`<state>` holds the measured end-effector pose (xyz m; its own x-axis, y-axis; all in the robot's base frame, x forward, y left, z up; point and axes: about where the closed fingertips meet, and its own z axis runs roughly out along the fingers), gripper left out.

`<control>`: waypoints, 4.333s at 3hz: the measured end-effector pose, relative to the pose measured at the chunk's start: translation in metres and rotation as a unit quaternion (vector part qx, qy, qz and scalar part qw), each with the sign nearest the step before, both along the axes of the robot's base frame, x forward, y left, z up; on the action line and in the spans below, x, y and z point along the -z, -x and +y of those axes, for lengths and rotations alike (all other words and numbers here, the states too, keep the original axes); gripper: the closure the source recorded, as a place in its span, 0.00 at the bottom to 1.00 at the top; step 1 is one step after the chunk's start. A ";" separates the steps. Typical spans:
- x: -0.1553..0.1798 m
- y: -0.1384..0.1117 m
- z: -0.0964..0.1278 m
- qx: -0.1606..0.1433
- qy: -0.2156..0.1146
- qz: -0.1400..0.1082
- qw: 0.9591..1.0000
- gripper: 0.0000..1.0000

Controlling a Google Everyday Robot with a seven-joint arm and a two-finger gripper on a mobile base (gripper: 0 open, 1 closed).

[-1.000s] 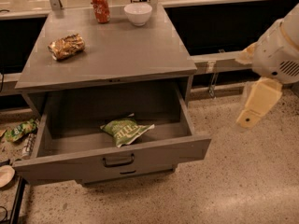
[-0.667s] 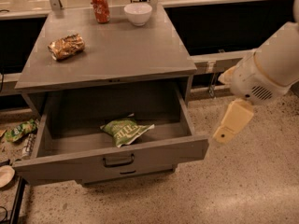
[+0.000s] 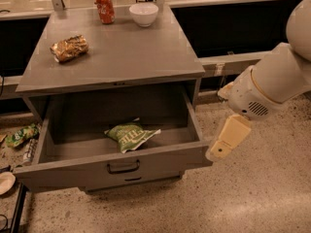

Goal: Pick green jalapeno chip bag from top drawer and place on counter

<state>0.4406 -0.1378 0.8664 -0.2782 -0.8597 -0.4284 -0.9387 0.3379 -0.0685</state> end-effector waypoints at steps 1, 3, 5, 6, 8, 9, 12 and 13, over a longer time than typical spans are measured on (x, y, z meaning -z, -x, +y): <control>0.006 -0.003 0.008 0.018 -0.022 0.004 1.000 0.00; 0.055 -0.045 0.086 0.107 -0.162 0.057 0.979 0.00; 0.108 -0.095 0.143 0.119 -0.175 0.098 0.973 0.00; 0.128 -0.116 0.165 0.115 -0.154 0.100 0.976 0.00; 0.159 -0.147 0.200 0.099 -0.101 0.091 0.986 0.00; 0.179 -0.141 0.211 0.101 -0.068 0.096 0.988 0.00; 0.214 -0.118 0.232 0.119 -0.070 0.148 0.979 0.47; 0.204 -0.115 0.238 0.109 -0.086 0.132 0.981 0.78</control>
Offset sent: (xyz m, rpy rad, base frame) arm 0.0334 0.0889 -0.0543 0.4087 0.1408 -0.2728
